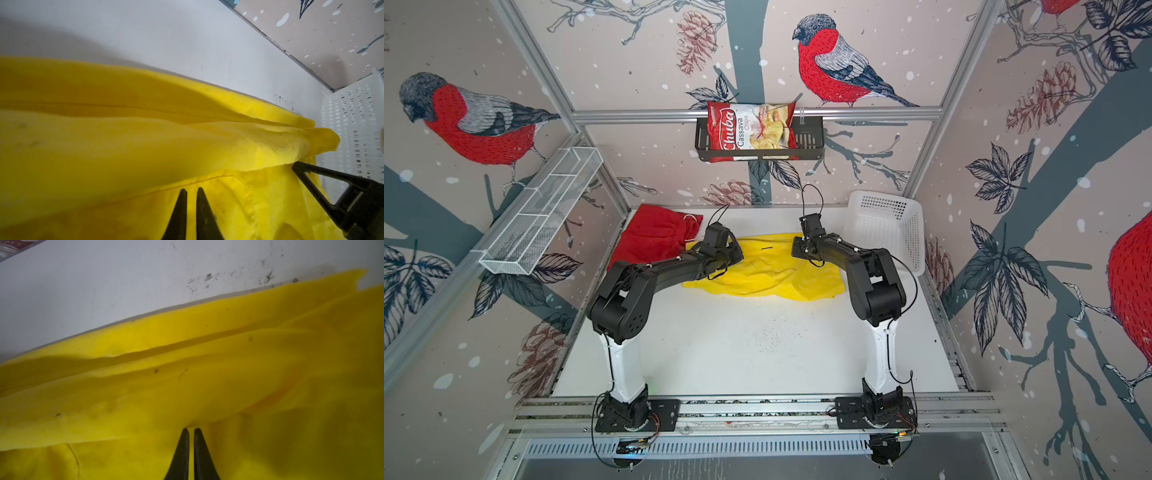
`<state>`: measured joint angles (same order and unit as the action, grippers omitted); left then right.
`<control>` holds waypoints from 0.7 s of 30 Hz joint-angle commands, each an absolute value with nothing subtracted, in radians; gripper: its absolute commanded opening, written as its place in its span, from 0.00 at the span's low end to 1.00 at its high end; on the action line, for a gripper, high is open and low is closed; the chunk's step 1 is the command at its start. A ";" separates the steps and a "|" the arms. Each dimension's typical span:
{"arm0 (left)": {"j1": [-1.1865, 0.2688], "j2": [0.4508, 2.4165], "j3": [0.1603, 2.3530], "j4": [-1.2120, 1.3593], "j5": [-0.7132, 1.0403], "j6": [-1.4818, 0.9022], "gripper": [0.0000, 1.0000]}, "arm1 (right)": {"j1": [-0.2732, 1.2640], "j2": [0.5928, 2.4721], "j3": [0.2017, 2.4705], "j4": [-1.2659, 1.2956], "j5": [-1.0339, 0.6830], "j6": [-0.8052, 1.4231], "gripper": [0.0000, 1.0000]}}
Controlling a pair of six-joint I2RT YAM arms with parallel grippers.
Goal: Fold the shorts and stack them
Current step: 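Lower the folded edge onto the far edge and open both grippers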
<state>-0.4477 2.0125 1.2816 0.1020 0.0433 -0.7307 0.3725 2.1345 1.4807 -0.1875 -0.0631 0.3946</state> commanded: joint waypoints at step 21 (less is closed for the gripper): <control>-0.302 2.200 1.621 0.118 0.186 -0.639 0.21 | 0.304 2.343 2.052 -0.289 -0.171 0.339 0.19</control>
